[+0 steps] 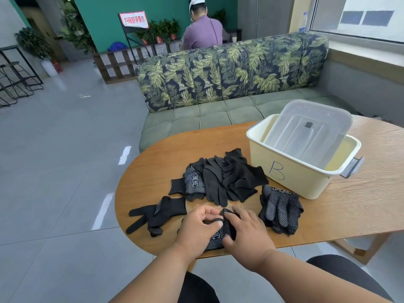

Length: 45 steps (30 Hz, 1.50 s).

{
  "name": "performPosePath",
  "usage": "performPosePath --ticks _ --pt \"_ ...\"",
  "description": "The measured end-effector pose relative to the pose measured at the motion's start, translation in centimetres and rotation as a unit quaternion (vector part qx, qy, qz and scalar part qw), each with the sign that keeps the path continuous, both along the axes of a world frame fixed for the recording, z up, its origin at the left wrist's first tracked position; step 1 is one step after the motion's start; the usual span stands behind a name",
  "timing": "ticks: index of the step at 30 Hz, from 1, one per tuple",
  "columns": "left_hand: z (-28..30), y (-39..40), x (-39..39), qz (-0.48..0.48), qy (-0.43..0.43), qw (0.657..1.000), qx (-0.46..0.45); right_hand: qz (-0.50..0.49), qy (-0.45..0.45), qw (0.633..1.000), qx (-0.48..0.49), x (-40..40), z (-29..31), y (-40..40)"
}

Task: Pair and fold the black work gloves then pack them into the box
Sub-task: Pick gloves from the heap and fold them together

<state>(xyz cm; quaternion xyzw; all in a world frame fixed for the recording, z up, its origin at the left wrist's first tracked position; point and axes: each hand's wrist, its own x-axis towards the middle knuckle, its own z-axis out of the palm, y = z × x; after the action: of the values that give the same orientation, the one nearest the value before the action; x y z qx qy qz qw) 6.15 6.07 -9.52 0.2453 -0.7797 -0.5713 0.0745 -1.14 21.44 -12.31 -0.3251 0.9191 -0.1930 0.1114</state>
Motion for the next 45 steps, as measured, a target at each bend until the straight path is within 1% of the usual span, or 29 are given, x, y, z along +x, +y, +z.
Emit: performPosePath --ticks 3,8,15,18,23,25,27,29,32,35,37,40,45 --pt "-0.4 0.3 0.3 -0.030 -0.029 0.998 -0.048 -0.001 -0.020 1.000 -0.017 -0.2 0.2 0.1" --pt "-1.0 0.6 0.3 -0.046 -0.040 0.991 -0.123 -0.010 -0.024 0.999 -0.042 -0.4 0.2 0.2" --pt "-1.8 0.5 0.4 -0.033 -0.010 0.979 -0.203 -0.025 -0.005 0.998 -0.062 -0.4 -0.2 0.0" --pt "-1.6 0.5 0.5 -0.028 -0.002 0.973 -0.228 -0.039 0.010 0.995 -0.087 -0.2 -0.6 -0.1" --pt "-0.8 0.4 1.7 -0.011 -0.022 0.953 -0.303 -0.036 0.027 0.992 -0.114 -0.2 -0.8 0.0" --pt "-0.1 -0.1 2.6 -0.005 -0.041 0.938 -0.344 -0.029 0.034 0.993 -0.111 -0.1 -1.1 -0.1" --pt "0.8 -0.5 3.8 0.020 -0.068 0.926 -0.371 -0.029 0.040 0.993 -0.104 -0.1 -1.5 -0.1" --pt "1.4 -1.1 5.2 0.046 -0.105 0.917 -0.383 -0.026 0.050 0.994 -0.097 -0.1 -1.8 -0.2" --pt "1.7 -1.4 7.3 0.050 -0.171 0.913 -0.367 -0.024 0.052 0.993 -0.099 0.1 -1.7 -0.3" --pt "1.4 -1.1 7.9 0.054 -0.182 0.918 -0.349 -0.022 0.066 0.992 -0.110 0.1 -1.7 -0.2" --pt "1.5 -0.7 7.9 0.062 -0.190 0.917 -0.346 -0.021 0.063 0.993 -0.098 0.3 -1.3 -0.1" --pt "1.9 -0.2 7.8 0.062 -0.208 0.906 -0.363 -0.014 0.060 0.997 -0.045 0.8 -0.5 0.0" --pt "2.5 0.3 7.5 0.041 -0.236 0.889 -0.391 -0.025 0.073 0.997 -0.003 2.0 0.7 -0.3"
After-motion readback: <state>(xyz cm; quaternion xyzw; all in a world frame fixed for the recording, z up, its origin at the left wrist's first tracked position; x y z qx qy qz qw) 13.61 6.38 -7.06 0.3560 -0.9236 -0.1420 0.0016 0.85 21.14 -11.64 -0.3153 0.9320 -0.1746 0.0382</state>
